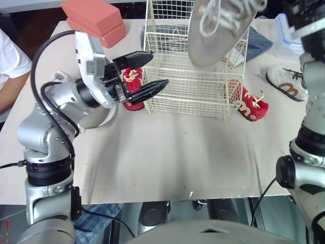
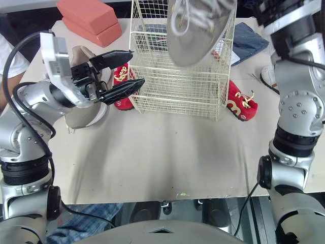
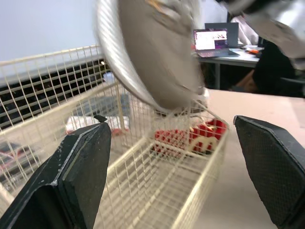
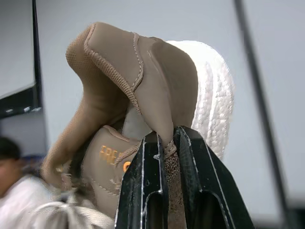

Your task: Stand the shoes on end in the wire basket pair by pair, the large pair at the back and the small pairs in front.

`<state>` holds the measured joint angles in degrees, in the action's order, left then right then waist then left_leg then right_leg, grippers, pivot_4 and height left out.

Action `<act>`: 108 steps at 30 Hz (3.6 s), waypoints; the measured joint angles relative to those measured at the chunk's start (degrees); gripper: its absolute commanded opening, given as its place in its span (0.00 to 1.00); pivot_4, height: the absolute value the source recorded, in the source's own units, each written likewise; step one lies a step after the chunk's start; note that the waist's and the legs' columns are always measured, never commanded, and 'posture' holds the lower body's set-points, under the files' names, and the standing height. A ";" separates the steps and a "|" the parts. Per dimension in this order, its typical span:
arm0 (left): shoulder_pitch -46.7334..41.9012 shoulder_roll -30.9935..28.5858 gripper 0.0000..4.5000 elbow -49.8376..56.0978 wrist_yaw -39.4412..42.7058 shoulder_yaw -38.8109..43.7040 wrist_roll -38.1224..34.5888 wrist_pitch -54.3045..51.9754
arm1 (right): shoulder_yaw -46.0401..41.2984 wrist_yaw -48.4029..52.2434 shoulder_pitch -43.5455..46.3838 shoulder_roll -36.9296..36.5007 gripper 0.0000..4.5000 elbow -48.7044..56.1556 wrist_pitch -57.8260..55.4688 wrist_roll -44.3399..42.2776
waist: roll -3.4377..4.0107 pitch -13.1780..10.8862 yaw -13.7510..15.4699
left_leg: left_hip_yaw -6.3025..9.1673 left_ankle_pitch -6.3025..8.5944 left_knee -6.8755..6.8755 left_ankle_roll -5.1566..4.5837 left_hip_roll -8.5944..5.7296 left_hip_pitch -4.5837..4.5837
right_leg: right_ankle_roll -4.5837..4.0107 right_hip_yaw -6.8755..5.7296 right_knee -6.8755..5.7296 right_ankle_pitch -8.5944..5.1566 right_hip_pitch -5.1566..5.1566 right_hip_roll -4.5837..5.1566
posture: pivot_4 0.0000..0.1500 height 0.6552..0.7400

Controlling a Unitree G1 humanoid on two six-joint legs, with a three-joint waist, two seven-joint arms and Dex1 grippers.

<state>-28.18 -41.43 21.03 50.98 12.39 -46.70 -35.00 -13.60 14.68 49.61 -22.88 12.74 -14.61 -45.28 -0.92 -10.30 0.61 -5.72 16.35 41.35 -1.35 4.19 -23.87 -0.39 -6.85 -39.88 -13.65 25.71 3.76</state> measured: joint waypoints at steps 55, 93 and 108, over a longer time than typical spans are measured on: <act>-0.07 -6.25 0.99 0.68 -3.97 5.46 -4.37 -2.75 | 4.41 17.79 2.66 2.29 0.00 -38.25 48.51 30.65 | 0.05 -0.03 -1.17 | -0.01 -0.03 0.00 0.06 0.01 0.01 | -0.01 0.03 -0.12 0.00 0.04 0.20 | 1.00 0.36; 0.51 -3.84 1.00 -1.42 -3.24 5.07 0.51 3.72 | 8.76 13.47 -7.71 -4.17 0.52 -24.85 24.88 39.81 | 0.02 -0.02 -1.11 | 0.01 -0.03 0.02 0.06 0.00 0.03 | 0.00 -0.01 -0.10 0.00 -0.02 0.18 | 1.00 0.36; 4.97 -2.62 1.00 -7.18 -4.76 11.12 2.65 8.14 | 3.80 21.80 -19.73 -9.63 0.99 1.62 2.47 13.04 | 0.03 -0.02 -1.17 | 0.06 -0.03 -0.01 0.05 0.04 0.04 | -0.01 -0.04 -0.08 0.00 -0.02 0.15 | 1.00 0.36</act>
<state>-23.22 -44.06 13.85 46.22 23.52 -44.05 -26.86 -9.80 36.48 29.88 -32.51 14.36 -12.14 -32.23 -0.90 -10.32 -0.56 -5.66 16.32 41.34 -1.30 4.23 -23.83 -0.39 -6.88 -39.96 -13.66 25.69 3.90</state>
